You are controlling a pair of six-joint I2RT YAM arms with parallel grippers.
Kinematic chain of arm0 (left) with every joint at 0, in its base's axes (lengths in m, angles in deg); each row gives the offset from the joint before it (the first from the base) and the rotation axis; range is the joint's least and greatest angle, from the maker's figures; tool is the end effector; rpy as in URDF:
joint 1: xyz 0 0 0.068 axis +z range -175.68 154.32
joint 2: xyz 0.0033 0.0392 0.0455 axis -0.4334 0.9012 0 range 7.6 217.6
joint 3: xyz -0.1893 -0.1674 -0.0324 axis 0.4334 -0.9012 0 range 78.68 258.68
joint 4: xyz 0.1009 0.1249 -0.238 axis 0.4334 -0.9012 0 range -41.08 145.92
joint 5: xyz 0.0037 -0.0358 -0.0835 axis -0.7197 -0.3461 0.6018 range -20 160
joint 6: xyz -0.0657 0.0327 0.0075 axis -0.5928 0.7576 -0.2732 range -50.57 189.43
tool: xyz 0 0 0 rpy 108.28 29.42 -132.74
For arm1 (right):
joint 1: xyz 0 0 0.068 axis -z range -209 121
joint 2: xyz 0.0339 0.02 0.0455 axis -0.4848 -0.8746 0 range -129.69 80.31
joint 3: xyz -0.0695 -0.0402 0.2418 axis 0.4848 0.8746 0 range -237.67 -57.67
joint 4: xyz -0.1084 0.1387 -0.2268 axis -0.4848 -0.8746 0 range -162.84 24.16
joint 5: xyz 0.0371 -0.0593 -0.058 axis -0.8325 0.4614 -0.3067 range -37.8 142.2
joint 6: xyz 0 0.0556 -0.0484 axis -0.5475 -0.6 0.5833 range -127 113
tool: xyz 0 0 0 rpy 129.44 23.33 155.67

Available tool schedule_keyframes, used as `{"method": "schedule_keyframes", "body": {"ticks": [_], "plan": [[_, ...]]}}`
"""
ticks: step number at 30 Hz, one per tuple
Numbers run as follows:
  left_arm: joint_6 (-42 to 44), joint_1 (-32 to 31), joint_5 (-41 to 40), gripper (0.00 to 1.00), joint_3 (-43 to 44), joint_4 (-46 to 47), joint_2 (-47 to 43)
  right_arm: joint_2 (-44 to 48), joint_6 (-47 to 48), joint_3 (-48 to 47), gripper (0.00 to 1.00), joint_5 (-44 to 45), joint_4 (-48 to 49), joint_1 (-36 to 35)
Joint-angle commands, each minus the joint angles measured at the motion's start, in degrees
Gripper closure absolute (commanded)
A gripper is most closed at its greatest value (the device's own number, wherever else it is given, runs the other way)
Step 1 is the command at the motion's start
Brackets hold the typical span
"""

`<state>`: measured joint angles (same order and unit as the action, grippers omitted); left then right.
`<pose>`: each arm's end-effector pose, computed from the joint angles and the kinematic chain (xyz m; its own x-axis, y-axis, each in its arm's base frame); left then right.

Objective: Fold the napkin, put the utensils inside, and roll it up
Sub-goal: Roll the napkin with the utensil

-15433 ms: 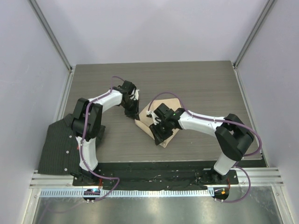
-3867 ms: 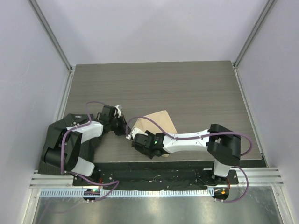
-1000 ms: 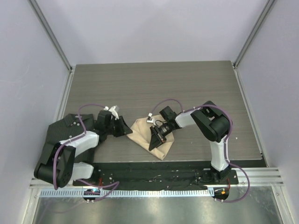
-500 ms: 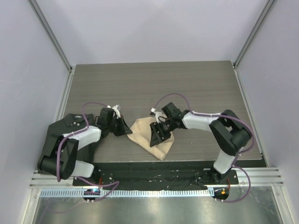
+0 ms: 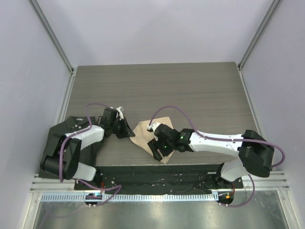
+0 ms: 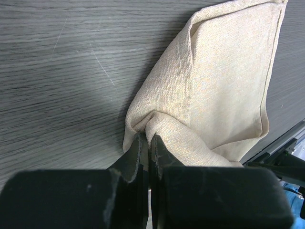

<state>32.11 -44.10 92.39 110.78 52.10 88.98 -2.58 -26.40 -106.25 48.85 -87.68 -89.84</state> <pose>0.2630 -0.1123 0.0842 -0.9121 -0.2871 -0.2927 -0.0552 0.7933 -0.6063 0.1547 0.2844 0.1405 -0.6765 -0.5320 -0.5092 -0.7029 0.6728 0.2309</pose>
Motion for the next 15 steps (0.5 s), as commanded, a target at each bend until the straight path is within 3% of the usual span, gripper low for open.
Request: {"method": "schedule_keyframes", "body": {"ticks": [1, 7, 11, 15], "plan": [[0.4, -0.2, -0.6, 1.00, 0.8, -3.1, 1.1, -0.8, -2.7, 0.3, 0.29, 8.7, -1.9, -2.2], [0.4, -0.2, -1.1, 1.00, 1.0, -3.7, 0.8, -3.2, -4.5, -0.1, 0.36, 4.1, -3.0, -3.3], [0.4, -0.2, -1.4, 1.00, 1.3, -4.4, 0.4, -3.4, -8.0, -0.6, 0.58, -0.1, -4.8, -3.3], [0.6, -0.2, -1.3, 1.00, 1.6, -4.9, 0.3, -2.1, -12.0, -0.8, 0.67, -3.6, -5.1, -3.1]]}}
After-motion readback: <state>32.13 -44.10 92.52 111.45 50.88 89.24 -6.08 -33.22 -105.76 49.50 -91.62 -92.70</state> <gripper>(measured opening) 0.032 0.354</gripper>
